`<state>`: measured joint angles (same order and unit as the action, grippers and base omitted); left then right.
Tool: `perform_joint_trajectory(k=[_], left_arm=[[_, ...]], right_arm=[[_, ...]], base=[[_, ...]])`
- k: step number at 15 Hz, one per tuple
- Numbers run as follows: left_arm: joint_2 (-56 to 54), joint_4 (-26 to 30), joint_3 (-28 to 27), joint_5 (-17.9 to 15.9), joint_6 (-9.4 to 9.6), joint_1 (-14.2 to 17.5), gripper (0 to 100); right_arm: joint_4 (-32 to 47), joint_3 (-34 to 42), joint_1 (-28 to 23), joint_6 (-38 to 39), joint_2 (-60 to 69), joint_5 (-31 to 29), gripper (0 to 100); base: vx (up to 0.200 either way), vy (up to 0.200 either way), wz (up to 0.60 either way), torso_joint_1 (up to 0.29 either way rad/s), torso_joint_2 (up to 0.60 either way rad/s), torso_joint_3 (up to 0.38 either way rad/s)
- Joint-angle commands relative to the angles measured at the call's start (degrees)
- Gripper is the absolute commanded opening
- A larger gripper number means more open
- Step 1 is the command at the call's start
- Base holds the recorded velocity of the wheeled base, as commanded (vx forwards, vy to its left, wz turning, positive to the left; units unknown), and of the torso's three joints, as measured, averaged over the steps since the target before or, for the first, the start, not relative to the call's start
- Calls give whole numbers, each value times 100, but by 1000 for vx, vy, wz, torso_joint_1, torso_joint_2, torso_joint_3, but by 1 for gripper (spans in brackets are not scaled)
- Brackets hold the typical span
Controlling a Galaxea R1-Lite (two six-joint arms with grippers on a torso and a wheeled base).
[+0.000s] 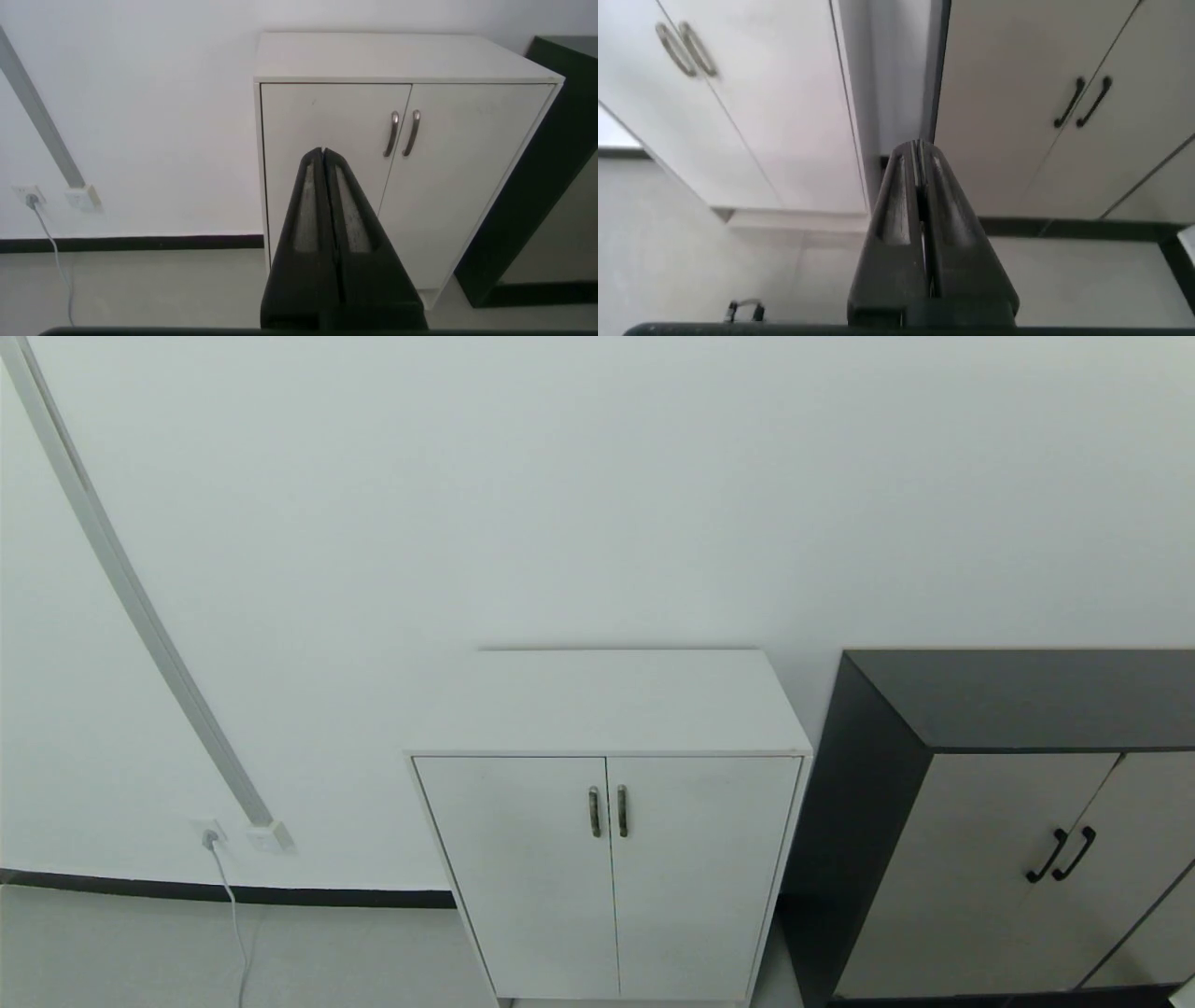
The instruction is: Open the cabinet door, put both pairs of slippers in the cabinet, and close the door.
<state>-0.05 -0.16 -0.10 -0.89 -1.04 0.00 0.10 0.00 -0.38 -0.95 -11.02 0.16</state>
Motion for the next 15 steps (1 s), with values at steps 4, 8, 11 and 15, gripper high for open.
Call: perform_joint_trajectory(k=[4,8,11,15], left_arm=[[5,7,1,1,-2,0,0],[5,-2,1,10,7,0,0],[5,-2,1,10,7,0,0],[5,-2,1,10,7,0,0]], right_arm=[[8,-9,3,7,1102,-25,0],[-62,0,3,605,1093,-605,0],[-62,0,3,605,1093,-605,0],[-54,0,3,543,1093,-596,0]], base=[[0,0,0,0,0,0],[0,0,0,0,0,0],[0,0,0,0,0,0],[0,0,0,0,0,0]])
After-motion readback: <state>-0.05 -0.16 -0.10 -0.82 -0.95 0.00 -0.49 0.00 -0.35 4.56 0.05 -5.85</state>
